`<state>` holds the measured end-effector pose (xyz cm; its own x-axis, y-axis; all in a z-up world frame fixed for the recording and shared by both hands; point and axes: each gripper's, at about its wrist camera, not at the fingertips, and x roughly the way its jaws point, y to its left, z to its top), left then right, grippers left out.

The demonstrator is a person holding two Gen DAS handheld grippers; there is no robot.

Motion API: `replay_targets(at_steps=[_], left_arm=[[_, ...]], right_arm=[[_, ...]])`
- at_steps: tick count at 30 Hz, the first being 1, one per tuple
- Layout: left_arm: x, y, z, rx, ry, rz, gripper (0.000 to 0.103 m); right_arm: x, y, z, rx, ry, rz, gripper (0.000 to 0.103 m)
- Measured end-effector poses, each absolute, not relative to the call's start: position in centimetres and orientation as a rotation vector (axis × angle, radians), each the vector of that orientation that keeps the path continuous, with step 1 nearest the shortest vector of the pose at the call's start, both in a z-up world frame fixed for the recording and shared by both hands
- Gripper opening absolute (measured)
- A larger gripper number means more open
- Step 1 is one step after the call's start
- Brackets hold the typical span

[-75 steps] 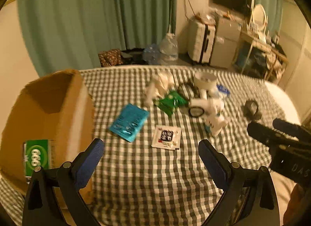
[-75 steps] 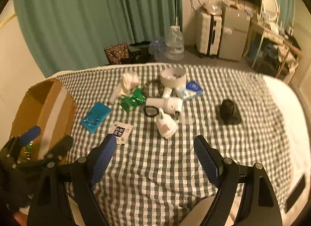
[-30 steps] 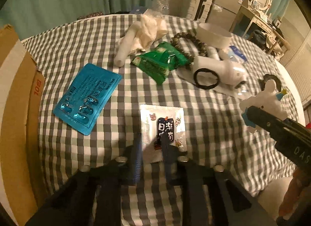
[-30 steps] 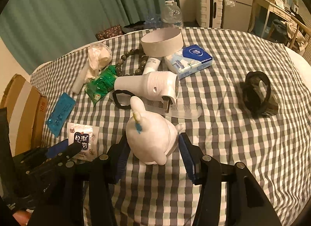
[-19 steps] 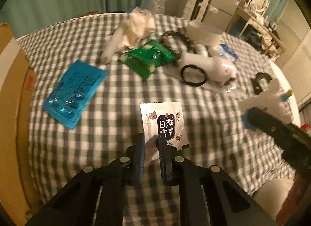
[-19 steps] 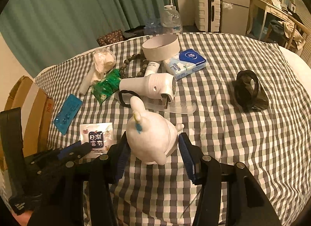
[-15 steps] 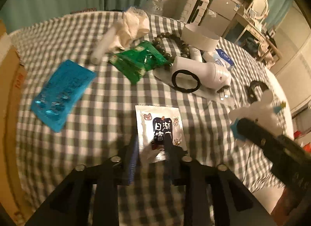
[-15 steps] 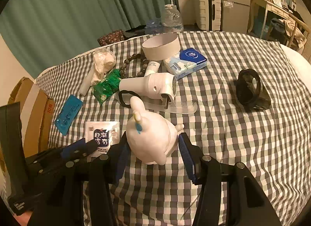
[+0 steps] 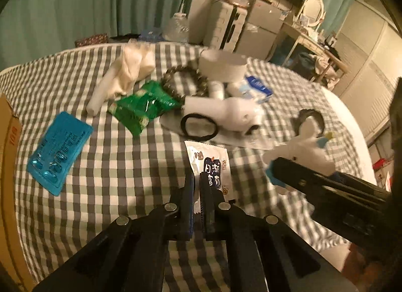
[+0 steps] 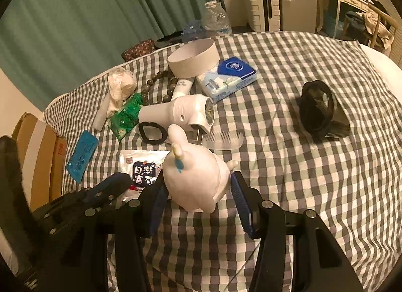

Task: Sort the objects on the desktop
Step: 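Grasp the white sachet with the left tool while the right tool grasps the white figurine, then carry the sachet and figurine to the cardboard box and release both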

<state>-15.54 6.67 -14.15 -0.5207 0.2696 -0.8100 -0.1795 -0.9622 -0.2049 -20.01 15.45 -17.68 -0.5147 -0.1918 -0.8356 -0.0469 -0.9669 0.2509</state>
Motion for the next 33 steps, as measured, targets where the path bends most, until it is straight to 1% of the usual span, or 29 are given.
replay_targets(at_steps=[2,4,6,11,14,15,16,18,19,20,21,23,28,31,33], left_arm=[[-15.1,7.0,-13.4,-1.366,-0.12,2.518,0.004],[-14.6,7.8,-12.9,-1.361,-0.053,2.512,0.004],[-14.3,8.6,-12.8,-1.35,-0.019,2.5,0.004],[-14.9,10.9,-15.0,-1.409,0.036,2.456,0.004],[-15.6,11.4,-16.1,-1.425,0.05,2.49,0.009],[-15.9,11.5,-16.3,-1.43,0.064,2.501,0.016],[-16.1,11.6,-16.5,-1.436,0.079,2.509,0.018],[-16.4,11.8,-16.7,-1.444,0.123,2.538,0.019],[-16.4,11.9,-16.7,-1.439,0.142,2.554,0.017],[-16.4,11.9,-16.7,-1.433,0.153,2.557,0.01],[-16.3,11.9,-16.7,-1.421,0.165,2.551,0.007],[-16.1,11.6,-16.3,-1.405,0.173,2.557,0.005],[-15.3,9.2,-14.3,-1.383,0.112,2.592,0.002],[-15.6,7.9,-14.3,-1.44,0.08,2.567,0.002],[-15.6,7.0,-14.5,-1.438,0.028,2.558,0.003]], right_arm=[[-19.7,15.7,-17.3,1.488,-0.377,-2.656,0.049],[-19.6,16.0,-17.1,1.484,-0.383,-2.669,0.05],[-19.4,16.7,-16.9,1.474,-0.425,-2.673,0.05],[-19.3,17.6,-16.8,1.477,-0.447,-2.682,0.049],[-19.3,17.7,-16.9,1.481,-0.464,-2.671,0.049],[-19.4,17.8,-17.0,1.48,-0.468,-2.667,0.049],[-19.4,17.8,-17.0,1.482,-0.468,-2.662,0.049],[-19.5,17.8,-17.2,1.486,-0.467,-2.653,0.049],[-19.6,17.8,-17.3,1.488,-0.468,-2.65,0.049],[-19.6,17.8,-17.3,1.49,-0.471,-2.645,0.049],[-19.6,17.8,-17.4,1.49,-0.472,-2.64,0.049],[-19.6,17.8,-17.4,1.492,-0.471,-2.639,0.049],[-19.5,17.7,-17.1,1.487,-0.459,-2.648,0.049],[-19.0,17.4,-16.4,1.469,-0.433,-2.676,0.05],[-18.9,17.1,-16.2,1.464,-0.427,-2.684,0.05]])
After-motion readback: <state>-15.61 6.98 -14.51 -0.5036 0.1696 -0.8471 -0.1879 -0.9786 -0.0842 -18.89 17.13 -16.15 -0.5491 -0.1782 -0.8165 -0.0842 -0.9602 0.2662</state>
